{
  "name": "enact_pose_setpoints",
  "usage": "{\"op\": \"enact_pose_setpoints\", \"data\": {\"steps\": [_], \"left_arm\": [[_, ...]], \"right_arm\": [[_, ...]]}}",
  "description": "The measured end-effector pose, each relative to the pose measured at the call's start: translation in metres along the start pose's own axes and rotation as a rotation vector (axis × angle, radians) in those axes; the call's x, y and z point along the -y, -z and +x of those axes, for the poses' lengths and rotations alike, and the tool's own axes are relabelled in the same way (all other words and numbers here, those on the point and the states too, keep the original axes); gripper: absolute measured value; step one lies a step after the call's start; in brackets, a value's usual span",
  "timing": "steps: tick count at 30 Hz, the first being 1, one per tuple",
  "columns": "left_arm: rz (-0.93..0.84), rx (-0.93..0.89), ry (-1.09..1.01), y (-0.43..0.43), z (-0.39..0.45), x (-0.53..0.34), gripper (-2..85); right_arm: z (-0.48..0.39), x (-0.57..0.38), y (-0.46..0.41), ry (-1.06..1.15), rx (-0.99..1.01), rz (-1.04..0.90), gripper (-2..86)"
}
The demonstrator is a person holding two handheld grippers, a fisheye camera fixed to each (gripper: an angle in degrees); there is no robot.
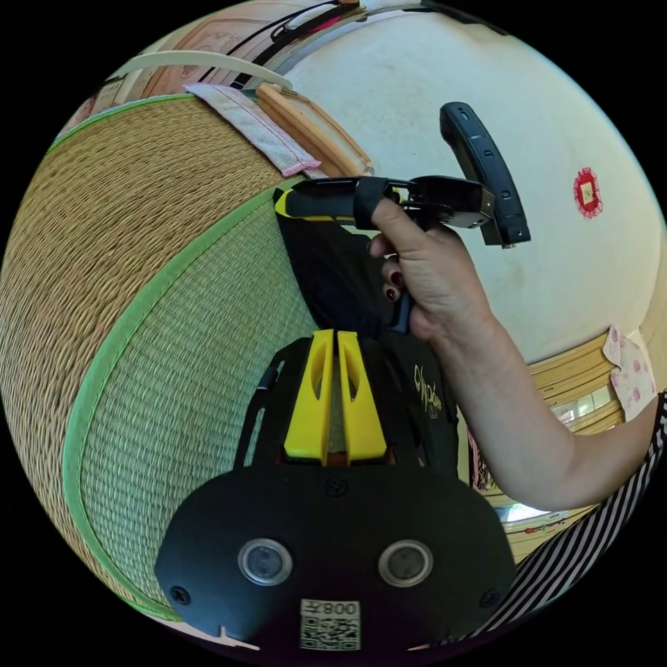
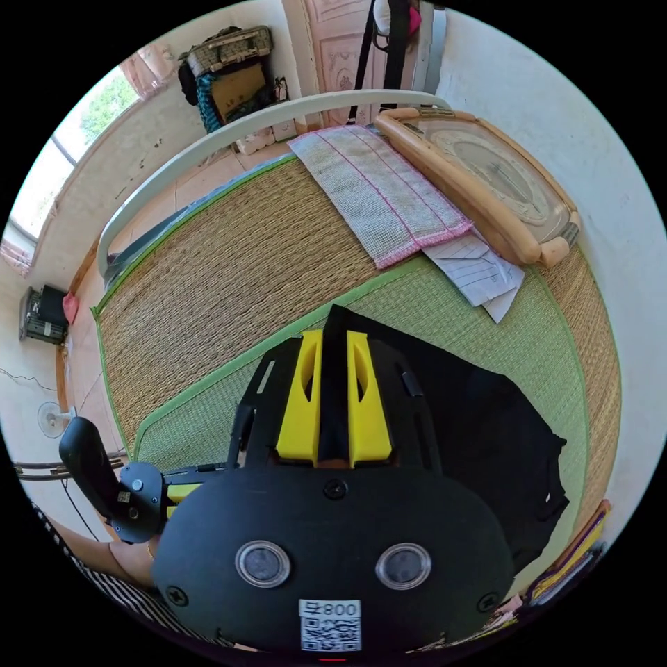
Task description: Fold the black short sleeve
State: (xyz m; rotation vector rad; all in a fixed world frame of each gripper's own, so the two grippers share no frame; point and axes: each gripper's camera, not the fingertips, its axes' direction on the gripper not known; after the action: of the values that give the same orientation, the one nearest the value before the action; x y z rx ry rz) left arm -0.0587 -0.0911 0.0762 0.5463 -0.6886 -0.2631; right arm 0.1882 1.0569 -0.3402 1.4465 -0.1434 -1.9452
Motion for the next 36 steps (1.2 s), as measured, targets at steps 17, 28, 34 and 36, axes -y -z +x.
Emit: {"op": "enact_pose_setpoints", "data": {"steps": [17, 28, 34, 36], "left_arm": [[0.106, -0.018, -0.109, -0.012, -0.007, 0.000, 0.6], [0.127, -0.058, -0.358, -0.022, 0.044, 0.019, 0.5], [0.043, -0.102, -0.492, -0.041, 0.077, 0.033, 0.5], [0.008, -0.131, -0.510, -0.049, 0.084, 0.038, 0.5]], "right_arm": [[0.102, -0.014, 0.043, -0.121, 0.287, 0.132, 1.7], [0.231, -0.133, 0.069, -0.311, 0.518, 0.339, 1.8], [0.295, -0.220, 0.036, -0.474, 0.628, 0.382, 1.8], [0.314, -0.250, 0.016, -0.535, 0.646, 0.376, 1.7]]}}
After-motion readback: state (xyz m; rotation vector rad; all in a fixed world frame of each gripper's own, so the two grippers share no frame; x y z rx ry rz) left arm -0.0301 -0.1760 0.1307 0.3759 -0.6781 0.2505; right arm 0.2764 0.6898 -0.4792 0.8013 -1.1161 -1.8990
